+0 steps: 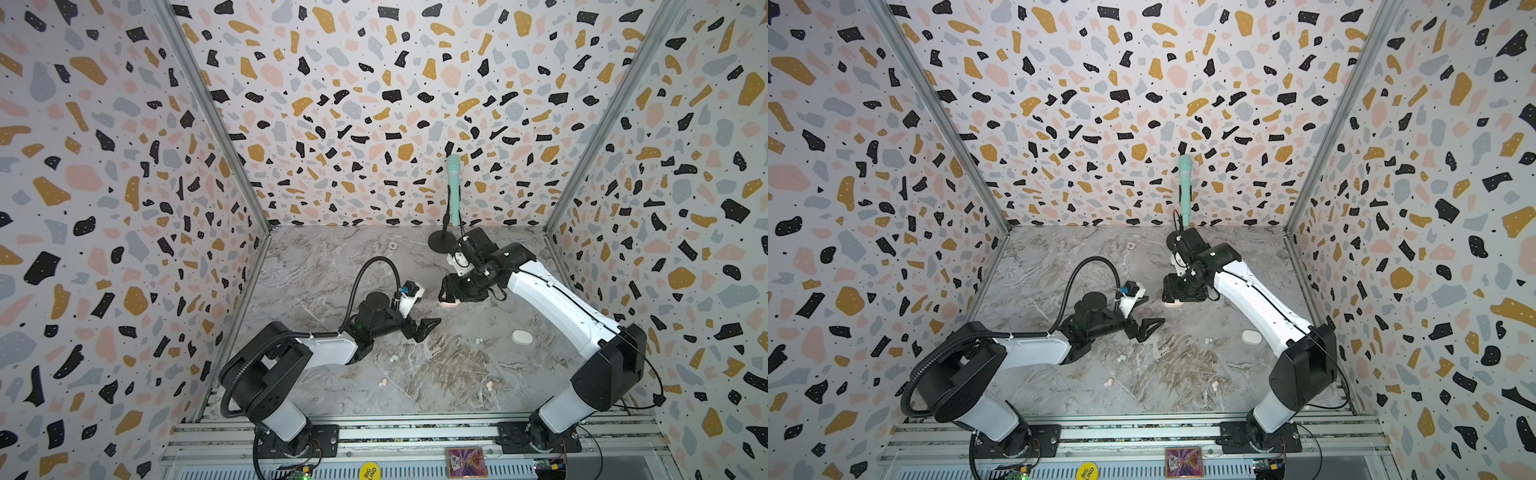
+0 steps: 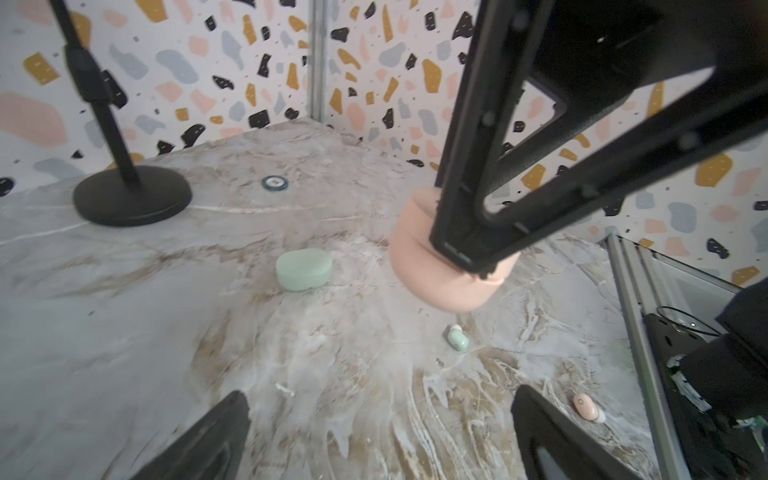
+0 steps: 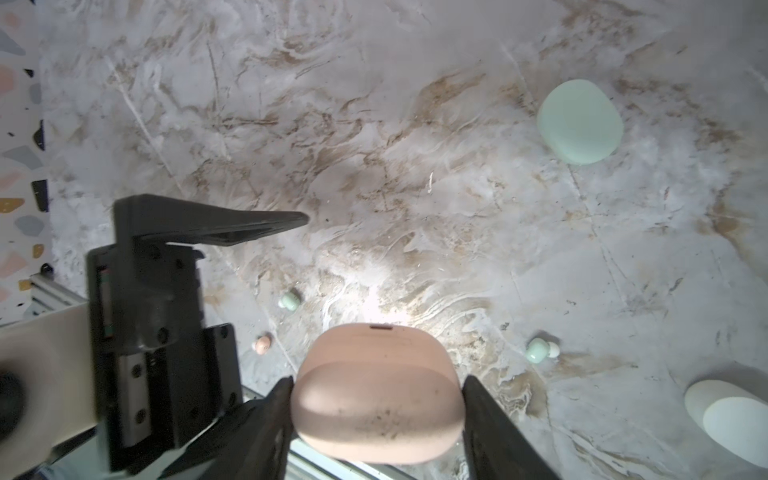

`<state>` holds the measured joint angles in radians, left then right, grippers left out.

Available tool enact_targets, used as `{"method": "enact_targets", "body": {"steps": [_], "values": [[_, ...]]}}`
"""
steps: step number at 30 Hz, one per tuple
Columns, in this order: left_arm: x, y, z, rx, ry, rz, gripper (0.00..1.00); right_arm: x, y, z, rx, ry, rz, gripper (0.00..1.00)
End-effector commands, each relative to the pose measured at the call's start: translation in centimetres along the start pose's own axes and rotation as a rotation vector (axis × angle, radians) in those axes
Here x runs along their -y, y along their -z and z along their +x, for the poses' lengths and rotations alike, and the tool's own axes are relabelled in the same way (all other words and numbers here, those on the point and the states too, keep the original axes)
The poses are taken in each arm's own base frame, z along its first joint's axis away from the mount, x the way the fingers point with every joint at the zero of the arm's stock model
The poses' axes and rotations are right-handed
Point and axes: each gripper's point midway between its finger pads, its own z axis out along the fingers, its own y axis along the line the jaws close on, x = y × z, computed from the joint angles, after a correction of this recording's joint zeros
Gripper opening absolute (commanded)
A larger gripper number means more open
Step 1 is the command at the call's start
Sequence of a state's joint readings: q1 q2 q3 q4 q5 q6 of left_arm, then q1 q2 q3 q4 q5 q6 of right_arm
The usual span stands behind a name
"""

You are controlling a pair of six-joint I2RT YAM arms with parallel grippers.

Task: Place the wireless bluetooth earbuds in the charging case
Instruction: 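Lift the pink case toward the left gripper while the left gripper approaches, then close the left gripper on the pink case held by the right gripper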

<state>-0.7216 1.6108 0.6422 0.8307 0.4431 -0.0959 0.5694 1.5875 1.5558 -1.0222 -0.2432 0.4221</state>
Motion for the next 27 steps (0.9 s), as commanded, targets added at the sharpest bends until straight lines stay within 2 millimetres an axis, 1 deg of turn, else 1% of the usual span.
{"method": "enact_targets", "body": {"steps": [1,5,8,12,16,18,21,27], "values": [[2.5,-0.1,-3.8,0.141,-0.141,0.127,1.0,-1.6,2.8,1.4,-0.024,0.03,-0.079,0.54],[3.4,-0.4,-4.8,0.17,-0.172,0.18,1.0,-2.2,3.6,1.9,-0.038,0.054,-0.104,0.54],[4.2,-0.9,-5.4,0.175,-0.187,0.224,0.98,-2.5,3.8,2.1,-0.049,0.064,-0.124,0.54],[5.0,-1.5,-5.7,0.168,-0.206,0.256,0.93,-2.7,3.8,2.2,-0.057,0.075,-0.129,0.54],[5.6,-1.9,-5.6,0.152,-0.216,0.284,0.85,-3.1,3.9,2.0,-0.054,0.079,-0.149,0.54],[5.9,-2.3,-5.1,0.13,-0.218,0.303,0.83,-3.2,4.0,2.0,-0.052,0.081,-0.152,0.54],[5.9,-2.5,-4.7,0.108,-0.221,0.31,0.8,-3.2,4.2,1.9,-0.048,0.086,-0.152,0.54],[6.1,-2.4,-4.5,0.1,-0.224,0.315,0.71,-3.3,4.4,1.8,-0.051,0.088,-0.153,0.54]]}}
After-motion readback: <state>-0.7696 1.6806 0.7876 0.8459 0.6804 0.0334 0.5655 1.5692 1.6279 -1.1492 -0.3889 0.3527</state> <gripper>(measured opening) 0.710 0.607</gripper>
